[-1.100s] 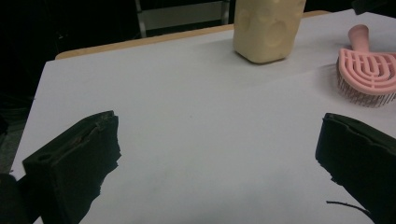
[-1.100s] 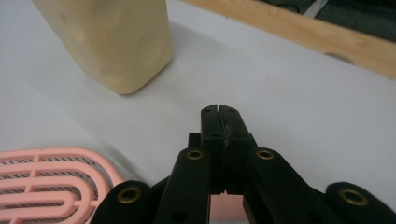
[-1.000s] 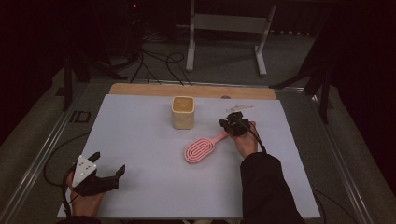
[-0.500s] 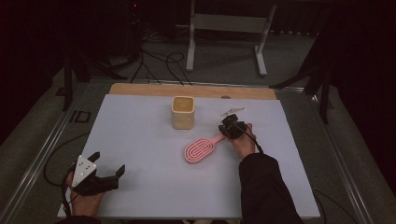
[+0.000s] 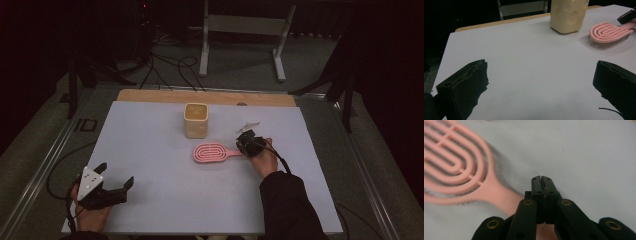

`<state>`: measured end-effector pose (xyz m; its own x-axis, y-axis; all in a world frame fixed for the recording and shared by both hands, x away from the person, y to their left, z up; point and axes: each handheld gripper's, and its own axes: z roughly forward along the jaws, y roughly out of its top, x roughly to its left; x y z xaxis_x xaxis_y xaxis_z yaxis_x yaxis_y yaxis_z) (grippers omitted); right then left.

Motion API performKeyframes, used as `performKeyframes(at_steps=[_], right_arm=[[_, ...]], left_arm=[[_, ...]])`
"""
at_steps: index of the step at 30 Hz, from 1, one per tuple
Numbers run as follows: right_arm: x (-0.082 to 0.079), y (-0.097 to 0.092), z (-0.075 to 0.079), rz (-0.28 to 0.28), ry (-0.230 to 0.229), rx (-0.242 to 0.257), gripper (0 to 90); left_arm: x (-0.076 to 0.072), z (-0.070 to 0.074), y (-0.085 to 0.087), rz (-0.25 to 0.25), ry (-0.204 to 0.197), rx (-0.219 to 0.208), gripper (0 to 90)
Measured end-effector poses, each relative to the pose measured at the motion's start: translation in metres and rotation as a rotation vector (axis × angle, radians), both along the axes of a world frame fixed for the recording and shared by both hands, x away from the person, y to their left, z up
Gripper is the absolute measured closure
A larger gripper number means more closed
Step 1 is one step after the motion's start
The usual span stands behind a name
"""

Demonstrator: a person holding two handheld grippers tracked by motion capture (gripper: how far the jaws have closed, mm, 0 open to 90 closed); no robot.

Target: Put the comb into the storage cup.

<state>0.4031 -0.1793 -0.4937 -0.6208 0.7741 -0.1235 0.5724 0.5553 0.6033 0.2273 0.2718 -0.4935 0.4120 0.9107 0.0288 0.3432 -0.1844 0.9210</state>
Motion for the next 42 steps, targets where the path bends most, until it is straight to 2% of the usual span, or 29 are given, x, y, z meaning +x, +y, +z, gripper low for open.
performKeyframes(at_steps=[7, 12, 18, 23, 32, 39, 42], right_arm=[[-0.014, 0.001, 0.003, 0.018, 0.004, -0.006, 89.6], [-0.024, -0.002, 0.001, 0.022, 0.025, -0.005, 89.6], [-0.036, -0.006, -0.001, 0.023, 0.025, 0.002, 89.6], [-0.040, -0.007, -0.001, 0.024, 0.016, 0.011, 89.5], [-0.046, -0.011, 0.000, 0.022, 0.035, 0.040, 89.4], [-0.049, -0.016, 0.006, 0.019, -0.014, 0.076, 83.1], [-0.050, -0.018, 0.010, 0.017, -0.052, 0.093, 77.4]], left_arm=[[0.000, 0.000, 0.000, 0.000, 0.000, -0.001, 0.0], [0.000, 0.000, 0.000, 0.000, 0.001, -0.001, 0.0], [0.000, -0.001, -0.001, -0.001, 0.001, 0.001, 0.0], [0.000, -0.001, -0.001, 0.000, 0.002, 0.001, 0.0], [0.000, -0.001, -0.001, -0.001, 0.002, 0.002, 0.0], [0.000, -0.001, -0.001, -0.001, 0.003, 0.003, 0.0], [0.000, -0.001, -0.001, 0.000, 0.002, 0.002, 0.0]])
